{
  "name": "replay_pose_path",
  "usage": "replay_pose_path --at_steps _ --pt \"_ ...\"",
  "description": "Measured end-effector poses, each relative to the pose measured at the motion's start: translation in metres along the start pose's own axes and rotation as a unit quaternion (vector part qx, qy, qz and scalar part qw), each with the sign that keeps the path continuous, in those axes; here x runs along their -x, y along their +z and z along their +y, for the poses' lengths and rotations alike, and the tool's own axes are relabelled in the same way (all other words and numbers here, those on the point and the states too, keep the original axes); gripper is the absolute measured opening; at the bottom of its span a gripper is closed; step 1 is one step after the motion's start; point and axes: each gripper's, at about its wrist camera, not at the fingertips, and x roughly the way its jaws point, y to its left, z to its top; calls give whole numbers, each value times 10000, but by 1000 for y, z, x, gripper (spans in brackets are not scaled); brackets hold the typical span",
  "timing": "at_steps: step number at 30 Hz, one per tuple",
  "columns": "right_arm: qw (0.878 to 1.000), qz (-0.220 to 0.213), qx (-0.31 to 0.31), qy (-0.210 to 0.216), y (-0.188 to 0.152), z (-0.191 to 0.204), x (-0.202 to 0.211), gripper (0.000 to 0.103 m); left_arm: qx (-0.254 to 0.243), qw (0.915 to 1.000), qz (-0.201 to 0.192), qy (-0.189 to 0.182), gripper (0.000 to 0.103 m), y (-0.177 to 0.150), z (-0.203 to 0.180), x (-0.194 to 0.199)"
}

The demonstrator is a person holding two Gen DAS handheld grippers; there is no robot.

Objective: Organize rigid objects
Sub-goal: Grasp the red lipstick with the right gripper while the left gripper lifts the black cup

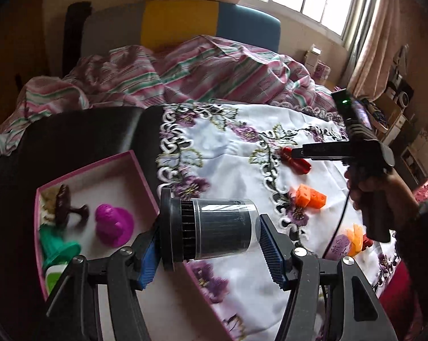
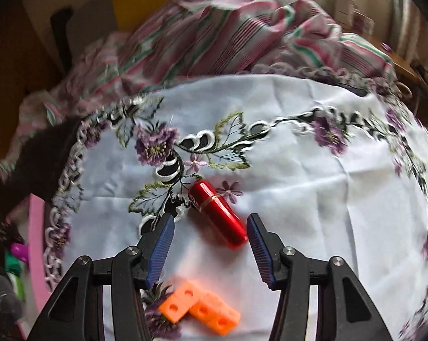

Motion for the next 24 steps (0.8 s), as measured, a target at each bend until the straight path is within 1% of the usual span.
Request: replay_pose_path --at_steps 1,3,4,5,7,8,12,15,17,19,24 --pt "9999 78 87 -56 2 3 -7 52 67 10000 16 7 63 -2 5 2" --pt "9992 194 230 -244 7 8 -20 39 134 9999 43 28 63 -4 11 4" --pt "9986 281 305 -332 9 10 -27 28 173 9998 50 40 63 -6 14 5" --pt "9974 406 395 -447 10 12 -36 24 201 9998 59 46 63 -8 17 7" --pt "9967 516 433 -450 9 14 -44 24 234 9997 38 86 63 -11 20 10" --pt "9970 477 405 -446 9 13 -43 24 246 9996 17 110 63 -13 22 13" --pt "9987 307 350 -230 0 17 -22 24 303 9994 -1 139 63 -19 27 18" --pt "9987 348 363 -113 -13 20 -7 24 284 9994 -11 191 63 -24 27 21" --pt "9986 390 342 65 -24 28 3 24 301 9993 5 216 63 -27 28 23" --pt "9982 309 467 190 -36 39 15 24 302 9992 -17 255 63 -31 29 27" --pt "9956 0 924 146 -64 73 33 24 297 9987 -104 413 63 -37 34 40"
